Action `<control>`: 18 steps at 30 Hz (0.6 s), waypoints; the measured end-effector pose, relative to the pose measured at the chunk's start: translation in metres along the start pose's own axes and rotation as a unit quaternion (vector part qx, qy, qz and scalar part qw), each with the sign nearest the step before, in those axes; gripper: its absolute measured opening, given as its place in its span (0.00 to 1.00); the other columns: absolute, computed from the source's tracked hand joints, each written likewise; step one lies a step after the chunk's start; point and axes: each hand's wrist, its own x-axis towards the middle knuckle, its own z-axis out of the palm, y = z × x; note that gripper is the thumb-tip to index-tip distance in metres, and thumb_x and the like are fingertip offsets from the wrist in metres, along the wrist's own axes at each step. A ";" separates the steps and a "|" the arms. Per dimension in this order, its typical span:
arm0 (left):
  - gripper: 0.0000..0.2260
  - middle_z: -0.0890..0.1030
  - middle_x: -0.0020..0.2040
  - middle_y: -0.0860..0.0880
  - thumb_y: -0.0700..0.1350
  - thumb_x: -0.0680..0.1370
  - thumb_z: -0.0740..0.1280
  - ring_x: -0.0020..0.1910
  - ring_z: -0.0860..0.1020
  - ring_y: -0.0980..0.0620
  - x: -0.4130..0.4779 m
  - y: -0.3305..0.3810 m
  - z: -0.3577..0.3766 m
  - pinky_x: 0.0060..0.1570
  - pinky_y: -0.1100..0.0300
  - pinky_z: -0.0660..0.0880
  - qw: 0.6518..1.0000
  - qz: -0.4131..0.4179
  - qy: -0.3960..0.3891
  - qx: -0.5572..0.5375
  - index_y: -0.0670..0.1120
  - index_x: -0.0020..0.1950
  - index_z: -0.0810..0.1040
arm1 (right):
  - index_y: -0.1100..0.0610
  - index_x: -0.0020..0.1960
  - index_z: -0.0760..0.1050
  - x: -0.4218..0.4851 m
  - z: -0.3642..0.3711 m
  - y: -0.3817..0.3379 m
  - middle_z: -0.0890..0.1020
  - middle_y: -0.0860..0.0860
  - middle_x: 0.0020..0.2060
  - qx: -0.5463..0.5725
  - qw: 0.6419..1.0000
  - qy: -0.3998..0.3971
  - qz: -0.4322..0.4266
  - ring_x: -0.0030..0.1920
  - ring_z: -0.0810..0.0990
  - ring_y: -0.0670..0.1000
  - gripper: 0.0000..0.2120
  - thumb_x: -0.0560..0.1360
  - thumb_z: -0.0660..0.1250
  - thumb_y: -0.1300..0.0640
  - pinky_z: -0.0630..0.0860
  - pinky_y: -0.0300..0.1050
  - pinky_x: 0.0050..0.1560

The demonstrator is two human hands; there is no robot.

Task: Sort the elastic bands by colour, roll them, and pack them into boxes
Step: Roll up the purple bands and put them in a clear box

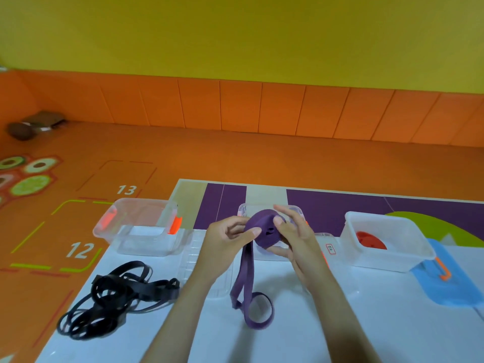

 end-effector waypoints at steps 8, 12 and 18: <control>0.08 0.89 0.54 0.54 0.49 0.79 0.76 0.55 0.87 0.54 -0.004 -0.008 0.003 0.55 0.64 0.80 0.998 0.016 -0.033 0.053 0.57 0.58 0.86 | 0.52 0.60 0.82 0.005 -0.011 -0.010 0.85 0.49 0.55 -0.105 0.993 -0.055 -0.007 0.55 0.87 0.52 0.13 0.78 0.77 0.50 0.87 0.53 0.45; 0.10 0.88 0.55 0.56 0.53 0.78 0.76 0.55 0.86 0.54 -0.006 -0.015 0.001 0.54 0.67 0.79 0.998 0.027 -0.010 0.048 0.60 0.59 0.86 | 0.48 0.59 0.83 0.008 -0.002 -0.008 0.86 0.43 0.53 -0.126 0.990 -0.040 -0.058 0.53 0.85 0.44 0.10 0.79 0.75 0.54 0.84 0.41 0.48; 0.13 0.86 0.58 0.57 0.60 0.78 0.75 0.58 0.85 0.54 -0.009 -0.031 -0.004 0.57 0.64 0.80 0.996 0.005 -0.016 0.085 0.61 0.62 0.83 | 0.46 0.51 0.84 0.012 0.010 -0.006 0.86 0.43 0.47 -0.087 0.994 -0.006 -0.066 0.49 0.85 0.45 0.06 0.77 0.76 0.56 0.85 0.47 0.46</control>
